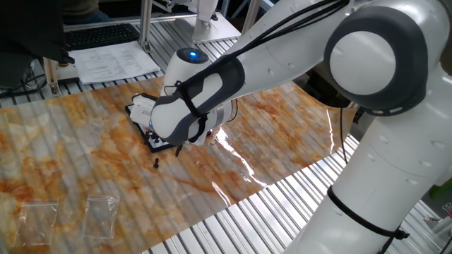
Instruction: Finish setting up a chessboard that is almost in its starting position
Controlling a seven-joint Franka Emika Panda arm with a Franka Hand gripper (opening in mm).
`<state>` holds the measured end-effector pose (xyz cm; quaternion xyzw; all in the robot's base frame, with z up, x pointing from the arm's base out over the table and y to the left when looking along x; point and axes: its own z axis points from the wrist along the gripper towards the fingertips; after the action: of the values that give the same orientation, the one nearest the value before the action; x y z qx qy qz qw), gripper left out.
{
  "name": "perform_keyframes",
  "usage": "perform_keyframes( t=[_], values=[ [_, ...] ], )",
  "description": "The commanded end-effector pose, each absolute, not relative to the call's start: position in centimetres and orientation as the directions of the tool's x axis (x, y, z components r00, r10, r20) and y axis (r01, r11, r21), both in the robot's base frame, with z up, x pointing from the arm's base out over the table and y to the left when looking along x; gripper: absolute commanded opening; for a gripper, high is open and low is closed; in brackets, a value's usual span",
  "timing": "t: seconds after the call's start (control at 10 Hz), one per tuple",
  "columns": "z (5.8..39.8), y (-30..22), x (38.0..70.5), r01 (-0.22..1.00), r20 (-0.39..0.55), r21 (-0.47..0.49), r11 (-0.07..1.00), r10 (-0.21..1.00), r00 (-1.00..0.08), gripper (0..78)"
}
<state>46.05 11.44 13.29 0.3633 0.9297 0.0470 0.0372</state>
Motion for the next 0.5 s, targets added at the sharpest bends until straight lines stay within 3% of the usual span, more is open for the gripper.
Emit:
perform_keyframes(
  t=[0.1, 0.5],
  values=[
    [11.73, 12.58, 45.71, 0.678, -0.072, 0.096, 0.729, 0.685, -0.725, 77.5],
    [11.75, 12.6, 45.69, 0.679, -0.065, 0.097, 0.728, 0.686, -0.725, 77.5]
  ],
)
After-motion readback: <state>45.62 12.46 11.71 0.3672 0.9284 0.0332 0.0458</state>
